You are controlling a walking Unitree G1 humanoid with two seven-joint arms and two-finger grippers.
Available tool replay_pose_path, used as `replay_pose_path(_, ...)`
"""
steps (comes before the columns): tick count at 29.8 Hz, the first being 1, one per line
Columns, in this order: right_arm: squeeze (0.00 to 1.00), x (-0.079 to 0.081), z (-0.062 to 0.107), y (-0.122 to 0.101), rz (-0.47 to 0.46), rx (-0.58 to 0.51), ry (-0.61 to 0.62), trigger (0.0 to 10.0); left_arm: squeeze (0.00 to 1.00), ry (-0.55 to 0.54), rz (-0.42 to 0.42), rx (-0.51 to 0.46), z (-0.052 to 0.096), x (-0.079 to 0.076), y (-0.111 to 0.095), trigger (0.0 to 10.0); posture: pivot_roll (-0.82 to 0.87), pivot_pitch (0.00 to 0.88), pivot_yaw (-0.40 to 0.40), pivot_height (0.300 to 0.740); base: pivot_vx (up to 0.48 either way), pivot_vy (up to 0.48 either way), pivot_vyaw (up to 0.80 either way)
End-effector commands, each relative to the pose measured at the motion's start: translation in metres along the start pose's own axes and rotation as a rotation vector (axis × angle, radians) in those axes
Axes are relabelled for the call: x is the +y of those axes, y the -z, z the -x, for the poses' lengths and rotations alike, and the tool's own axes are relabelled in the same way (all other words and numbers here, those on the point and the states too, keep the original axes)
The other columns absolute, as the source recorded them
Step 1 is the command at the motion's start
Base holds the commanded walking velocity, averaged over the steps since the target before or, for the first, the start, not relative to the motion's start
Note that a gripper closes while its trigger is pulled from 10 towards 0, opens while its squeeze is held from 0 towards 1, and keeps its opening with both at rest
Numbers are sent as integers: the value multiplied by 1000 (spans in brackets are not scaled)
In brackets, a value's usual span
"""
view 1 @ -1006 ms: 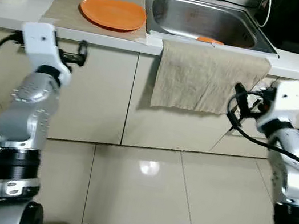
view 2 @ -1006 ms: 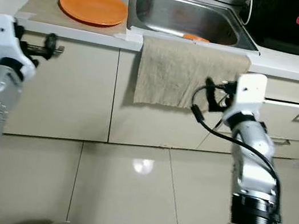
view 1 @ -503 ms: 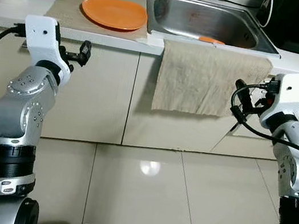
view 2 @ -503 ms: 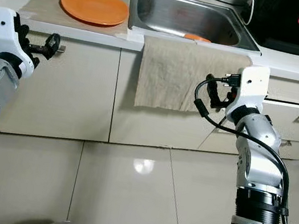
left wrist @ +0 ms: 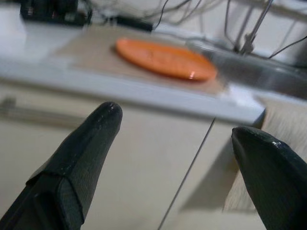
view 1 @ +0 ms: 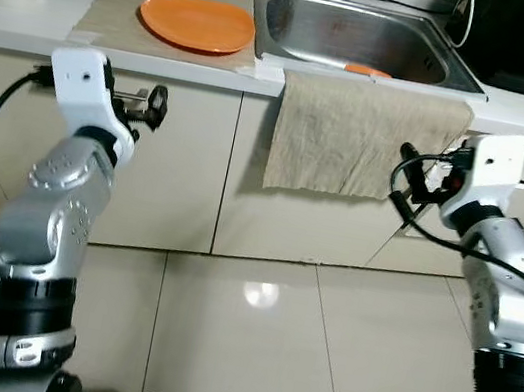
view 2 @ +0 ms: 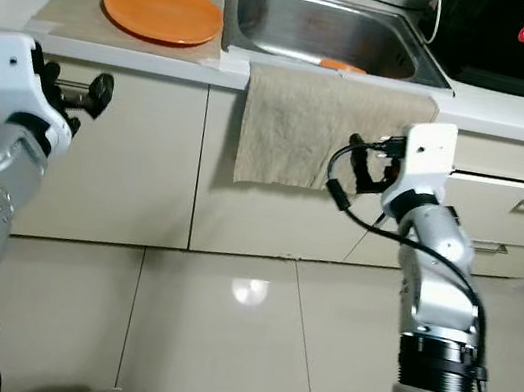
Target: Kitchen organization
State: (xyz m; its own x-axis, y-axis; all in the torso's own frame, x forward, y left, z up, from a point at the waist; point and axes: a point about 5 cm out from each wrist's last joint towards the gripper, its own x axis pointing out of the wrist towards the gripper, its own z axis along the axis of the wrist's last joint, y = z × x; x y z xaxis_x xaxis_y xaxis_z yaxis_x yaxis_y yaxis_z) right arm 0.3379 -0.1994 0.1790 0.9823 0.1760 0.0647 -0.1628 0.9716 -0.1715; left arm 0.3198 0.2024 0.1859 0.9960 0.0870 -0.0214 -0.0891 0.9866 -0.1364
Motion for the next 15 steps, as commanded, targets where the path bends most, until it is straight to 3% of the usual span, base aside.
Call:
replay_pose_path(1,0,6,3,24,14,31,-2,10000,0,-32,-52,53,0,4,30,10000,152,16,-94,740,0,0,0)
replay_pose_path(2,0,8,4,29,17,35,-3,10000,0,-40,-79,62,1,6,37,10000,152,16,-94,740,0,0,0)
replay_pose_path(7,0,5,6,56,-44,127,57,10000,0,-80,-59,144,-1,13,64,10000,162,28,-88,740,0,0,0)
replay_pose_path(15,0,2,1,57,-42,115,73,10000,0,-36,-112,73,-8,7,55,10000,152,22,-100,740,0,0,0)
